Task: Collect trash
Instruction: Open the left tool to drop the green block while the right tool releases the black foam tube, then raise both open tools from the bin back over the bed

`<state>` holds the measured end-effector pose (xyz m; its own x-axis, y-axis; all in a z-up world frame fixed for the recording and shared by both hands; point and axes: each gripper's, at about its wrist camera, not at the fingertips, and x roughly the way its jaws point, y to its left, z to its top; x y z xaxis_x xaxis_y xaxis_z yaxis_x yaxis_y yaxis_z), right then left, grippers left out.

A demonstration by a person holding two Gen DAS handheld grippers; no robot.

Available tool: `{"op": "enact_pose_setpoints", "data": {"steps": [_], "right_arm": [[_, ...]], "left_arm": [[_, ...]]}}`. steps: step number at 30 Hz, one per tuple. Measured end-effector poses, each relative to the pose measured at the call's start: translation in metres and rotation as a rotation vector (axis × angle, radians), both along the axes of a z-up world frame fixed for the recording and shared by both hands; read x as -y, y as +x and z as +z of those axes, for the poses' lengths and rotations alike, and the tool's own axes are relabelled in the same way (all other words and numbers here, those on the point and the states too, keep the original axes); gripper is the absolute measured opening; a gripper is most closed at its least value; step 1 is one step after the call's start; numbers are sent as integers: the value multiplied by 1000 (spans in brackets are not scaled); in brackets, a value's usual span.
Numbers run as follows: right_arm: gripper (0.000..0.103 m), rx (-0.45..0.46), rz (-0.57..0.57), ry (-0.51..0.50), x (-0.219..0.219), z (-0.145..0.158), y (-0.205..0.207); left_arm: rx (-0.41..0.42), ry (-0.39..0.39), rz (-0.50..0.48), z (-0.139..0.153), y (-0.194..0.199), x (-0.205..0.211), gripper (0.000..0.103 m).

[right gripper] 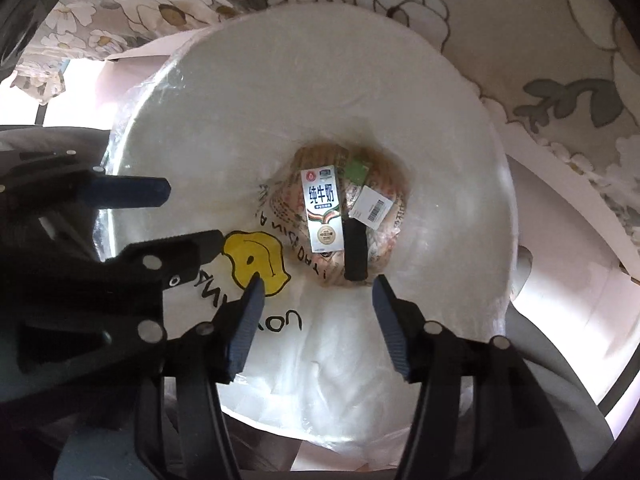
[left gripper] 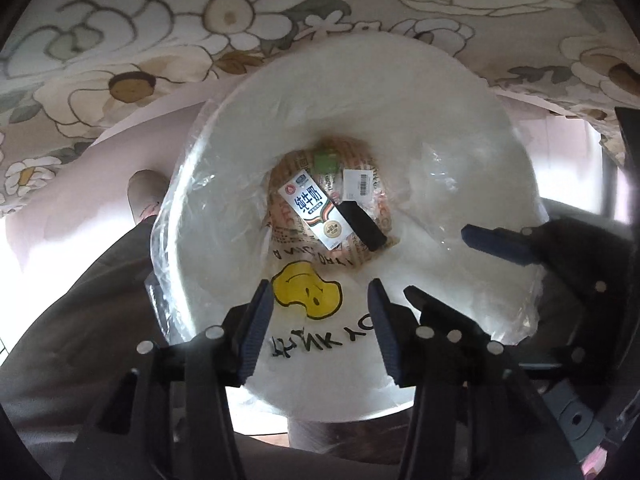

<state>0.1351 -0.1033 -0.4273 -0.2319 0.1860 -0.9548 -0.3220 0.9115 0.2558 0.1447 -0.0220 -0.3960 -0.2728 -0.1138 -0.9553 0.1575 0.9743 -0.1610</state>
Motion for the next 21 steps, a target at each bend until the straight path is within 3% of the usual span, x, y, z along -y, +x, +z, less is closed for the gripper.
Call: {"op": "enact_pose_setpoints", "data": {"steps": [4, 9, 21], "right_arm": [[57, 16, -10, 16, 5, 17, -2], [57, 78, -20, 55, 11, 59, -4], [57, 325, -82, 138, 52, 211, -6]], "left_arm": [[50, 12, -29, 21, -3, -4, 51], [154, 11, -65, 68, -6, -9, 51], [475, -14, -46, 220, 6, -30, 51]]}}
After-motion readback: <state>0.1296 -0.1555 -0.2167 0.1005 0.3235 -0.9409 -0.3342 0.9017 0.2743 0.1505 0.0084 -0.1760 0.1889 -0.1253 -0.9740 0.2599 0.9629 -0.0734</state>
